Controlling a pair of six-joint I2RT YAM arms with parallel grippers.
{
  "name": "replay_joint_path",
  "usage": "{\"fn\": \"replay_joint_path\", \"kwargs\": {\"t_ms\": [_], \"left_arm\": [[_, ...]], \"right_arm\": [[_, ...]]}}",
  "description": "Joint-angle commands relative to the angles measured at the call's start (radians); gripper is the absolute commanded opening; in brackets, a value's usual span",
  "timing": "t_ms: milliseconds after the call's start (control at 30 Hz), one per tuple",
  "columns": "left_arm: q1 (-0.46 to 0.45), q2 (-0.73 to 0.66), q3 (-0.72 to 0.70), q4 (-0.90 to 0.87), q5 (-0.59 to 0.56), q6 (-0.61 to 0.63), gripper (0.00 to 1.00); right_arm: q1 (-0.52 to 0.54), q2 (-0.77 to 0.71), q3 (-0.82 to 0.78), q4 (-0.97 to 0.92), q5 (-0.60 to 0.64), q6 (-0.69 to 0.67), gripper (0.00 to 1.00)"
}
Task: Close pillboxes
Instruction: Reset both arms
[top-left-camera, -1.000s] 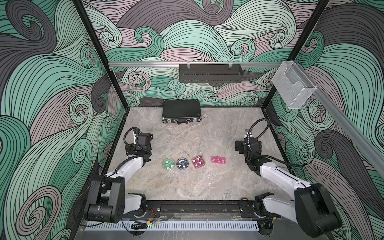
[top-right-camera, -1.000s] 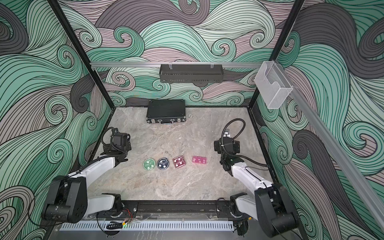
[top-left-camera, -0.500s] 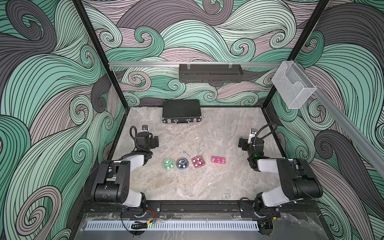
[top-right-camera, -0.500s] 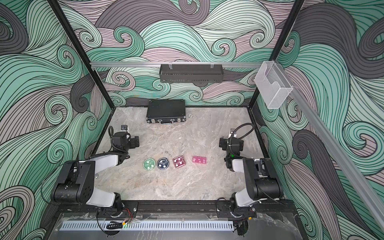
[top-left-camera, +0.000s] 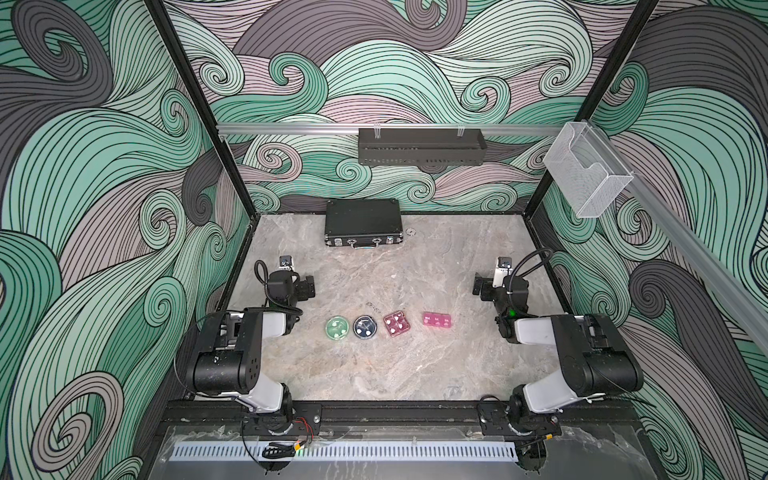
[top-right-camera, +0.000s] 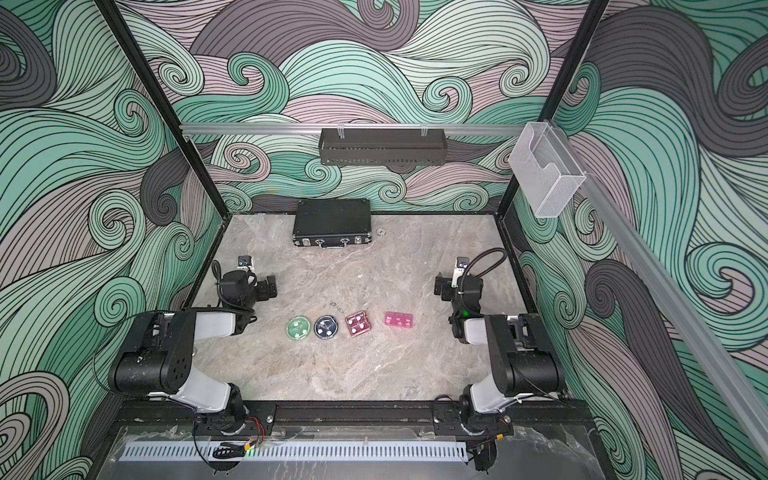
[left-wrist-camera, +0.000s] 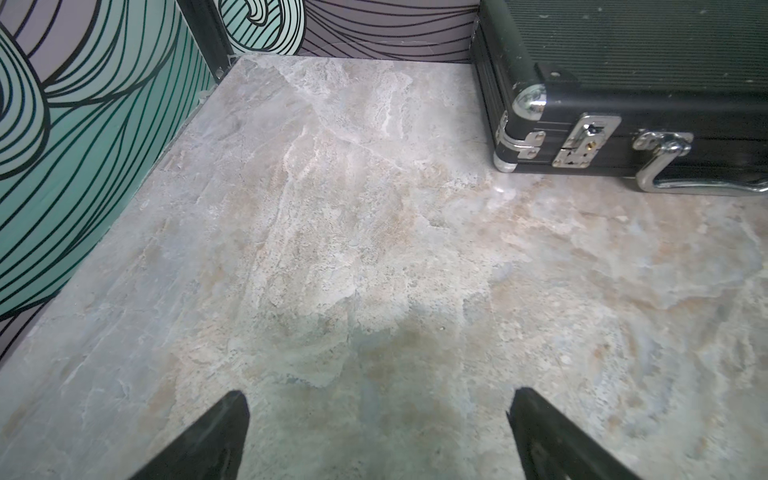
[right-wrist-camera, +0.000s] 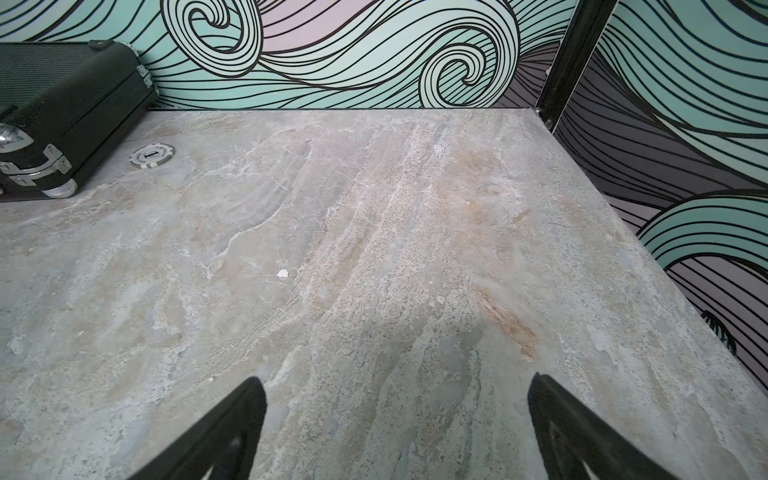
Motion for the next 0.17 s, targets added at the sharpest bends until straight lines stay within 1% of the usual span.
{"fn": "replay_joint_path", "kwargs": {"t_ms": [0, 133], "left_arm": [[0.004, -0.01, 0.018, 0.032, 0.014, -0.009, 0.99], [0.004, -0.01, 0.017, 0.032, 0.014, -0.009, 0.99]], "right_arm": [[-0.006, -0.005, 0.009, 0.021, -0.01, -0.003, 1.0], [-0.008, -0.007, 0.009, 0.019, -0.013, -0.002, 1.0]]}}
